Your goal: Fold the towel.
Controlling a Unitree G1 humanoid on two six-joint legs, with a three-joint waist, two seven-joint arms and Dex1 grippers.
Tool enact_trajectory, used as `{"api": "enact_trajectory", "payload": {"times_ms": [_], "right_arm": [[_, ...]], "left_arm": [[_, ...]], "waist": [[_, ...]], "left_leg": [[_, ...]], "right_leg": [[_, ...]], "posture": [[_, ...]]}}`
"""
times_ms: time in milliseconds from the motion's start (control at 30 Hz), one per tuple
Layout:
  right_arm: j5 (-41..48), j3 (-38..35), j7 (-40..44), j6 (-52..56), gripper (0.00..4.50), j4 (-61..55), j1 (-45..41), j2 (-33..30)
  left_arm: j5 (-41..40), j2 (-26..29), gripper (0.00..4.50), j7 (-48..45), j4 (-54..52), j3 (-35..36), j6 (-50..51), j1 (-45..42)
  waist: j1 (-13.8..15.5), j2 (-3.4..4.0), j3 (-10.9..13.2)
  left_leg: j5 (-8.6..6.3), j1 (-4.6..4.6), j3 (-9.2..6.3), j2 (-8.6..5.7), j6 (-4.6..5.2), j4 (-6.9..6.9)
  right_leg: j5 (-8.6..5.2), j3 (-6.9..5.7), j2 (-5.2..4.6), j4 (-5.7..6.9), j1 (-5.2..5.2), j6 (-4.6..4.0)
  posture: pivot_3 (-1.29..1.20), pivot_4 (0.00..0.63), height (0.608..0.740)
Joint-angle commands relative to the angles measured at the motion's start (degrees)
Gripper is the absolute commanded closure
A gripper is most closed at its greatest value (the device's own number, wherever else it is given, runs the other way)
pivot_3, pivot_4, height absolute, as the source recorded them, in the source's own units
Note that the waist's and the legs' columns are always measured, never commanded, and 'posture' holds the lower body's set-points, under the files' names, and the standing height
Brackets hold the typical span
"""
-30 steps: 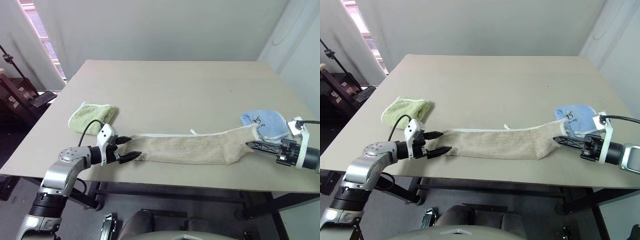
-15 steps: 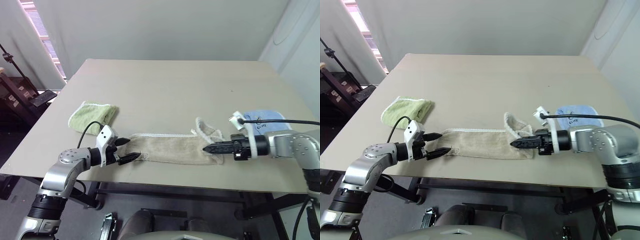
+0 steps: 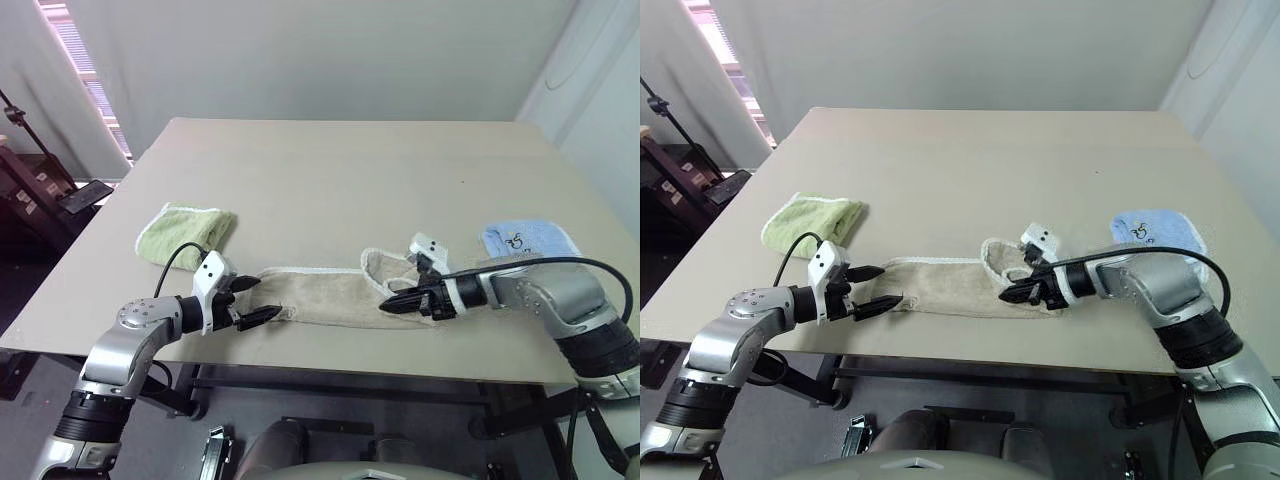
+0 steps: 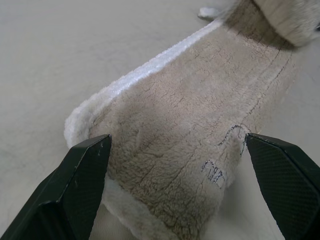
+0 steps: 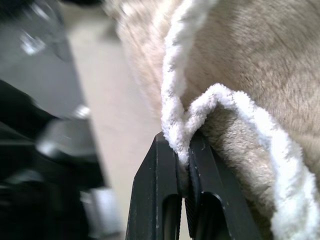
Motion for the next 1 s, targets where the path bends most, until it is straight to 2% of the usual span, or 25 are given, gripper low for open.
{"api": "enact_trajectory", "payload": {"times_ms": [33,333,433,667,767,867,1000], "right_arm": [[-2.34,0.44,1.34,-4.27,4.46,-2.04,-1.45,0.92],[-4.87,0.88,4.79,-9.50,4.46,-4.21,1.89,0.35],[-6.63,1.17,5.19,-11.11,3.71,-3.92,2.65,0.69],[-7.86,-0.20,6.19,-14.10,1.19,-4.68,3.40,1.53],[-4.56,-3.17,8.80,-13.55,0.14,-7.19,3.80,0.16],[-1.16,-7.92,10.76,-12.20,0.11,-8.02,3.20,-1.56],[-3.08,-8.77,10.77,-13.71,0.11,-6.72,3.35,-3.84]], "left_arm": [[0.27,0.44,0.00,-0.05,-1.87,-0.01,-0.30,0.05],[0.58,0.41,0.00,-0.03,-1.74,-0.01,-0.60,0.31],[0.66,0.42,0.00,-0.01,-1.73,0.06,-0.56,0.31],[0.70,0.47,0.00,-0.14,-1.63,0.09,-0.38,0.14],[0.77,0.63,0.00,-0.32,-1.55,0.21,-0.34,0.10],[0.83,0.70,0.00,-0.38,-1.42,0.38,-0.25,-0.04],[0.95,0.63,0.00,-0.31,-1.01,0.46,-0.31,-0.34]], "waist": [[0.00,0.00,0.00],[0.06,-0.01,-0.01],[0.04,-0.01,-0.01],[0.02,-0.01,-0.01],[0.03,-0.01,-0.01],[0.06,-0.01,0.00],[0.07,-0.03,-0.01]], "left_leg": [[0.00,0.00,0.00,0.00,0.00,0.00],[0.01,0.01,-0.01,0.00,0.01,0.03],[0.01,0.01,-0.01,0.00,0.00,0.06],[0.01,0.04,-0.01,0.01,0.01,0.07],[0.01,0.04,-0.01,0.00,0.01,0.09],[0.01,0.04,-0.01,0.00,0.01,0.13],[0.00,0.05,-0.01,0.01,0.00,0.18]], "right_leg": [[0.00,0.00,0.00,0.01,0.00,0.00],[0.01,0.00,0.02,0.05,0.01,0.01],[0.01,0.00,0.02,0.08,0.01,0.01],[0.01,0.01,0.03,0.13,0.01,0.01],[0.01,0.01,0.03,0.13,0.02,0.01],[0.01,0.00,0.02,0.15,0.03,0.01],[0.00,0.00,0.03,0.15,0.08,-0.01]], "posture": [[0.00,0.000,0.740],[0.00,0.000,0.740],[0.00,0.000,0.740],[0.00,0.000,0.740],[0.00,0.000,0.740],[0.00,0.000,0.740],[0.00,0.000,0.740]]}}
